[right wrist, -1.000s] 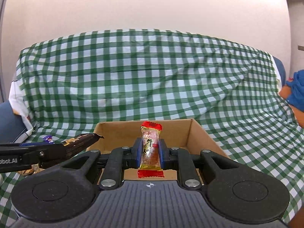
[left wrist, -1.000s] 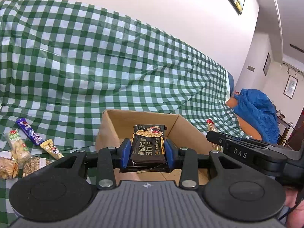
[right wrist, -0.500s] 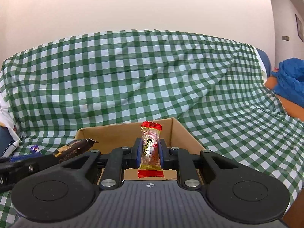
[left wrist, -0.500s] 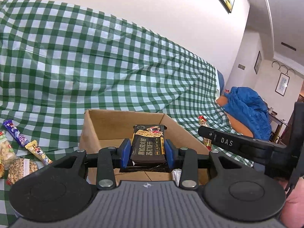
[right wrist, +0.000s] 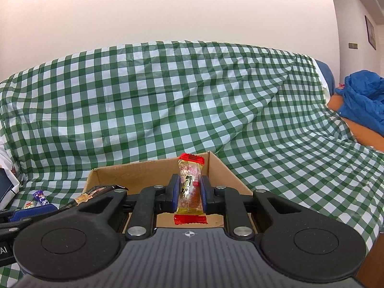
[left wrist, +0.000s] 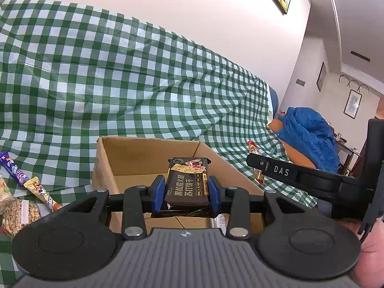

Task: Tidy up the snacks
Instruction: 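Lower both tools into the box and open them, releasing cracker bar and candy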

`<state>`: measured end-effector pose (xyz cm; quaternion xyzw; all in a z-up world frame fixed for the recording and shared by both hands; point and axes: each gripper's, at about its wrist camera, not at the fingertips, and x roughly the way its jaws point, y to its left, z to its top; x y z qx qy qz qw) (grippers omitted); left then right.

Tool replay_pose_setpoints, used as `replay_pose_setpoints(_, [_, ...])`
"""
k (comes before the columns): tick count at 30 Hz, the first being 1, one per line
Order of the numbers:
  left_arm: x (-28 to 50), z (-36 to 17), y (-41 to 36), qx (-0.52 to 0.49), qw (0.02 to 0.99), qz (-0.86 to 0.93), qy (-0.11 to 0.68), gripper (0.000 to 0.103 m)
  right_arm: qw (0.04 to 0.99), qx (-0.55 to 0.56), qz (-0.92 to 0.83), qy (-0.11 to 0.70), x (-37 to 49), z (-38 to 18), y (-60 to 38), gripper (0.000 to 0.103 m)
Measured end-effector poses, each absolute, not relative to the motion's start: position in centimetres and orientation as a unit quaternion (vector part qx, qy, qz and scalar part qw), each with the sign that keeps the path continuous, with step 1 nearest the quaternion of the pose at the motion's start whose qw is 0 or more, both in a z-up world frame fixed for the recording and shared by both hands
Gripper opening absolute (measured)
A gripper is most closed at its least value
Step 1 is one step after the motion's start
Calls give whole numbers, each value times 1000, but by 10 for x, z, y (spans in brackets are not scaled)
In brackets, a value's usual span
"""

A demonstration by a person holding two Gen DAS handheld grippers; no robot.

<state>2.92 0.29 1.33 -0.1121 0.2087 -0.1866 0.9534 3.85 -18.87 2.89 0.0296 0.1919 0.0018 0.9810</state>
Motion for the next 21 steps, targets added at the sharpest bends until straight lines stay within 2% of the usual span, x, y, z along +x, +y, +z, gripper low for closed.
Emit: replay_pose_setpoints(21, [39,7,-21,-107,950,-199,216,43,981,29,-12,189,35,27,-193,19])
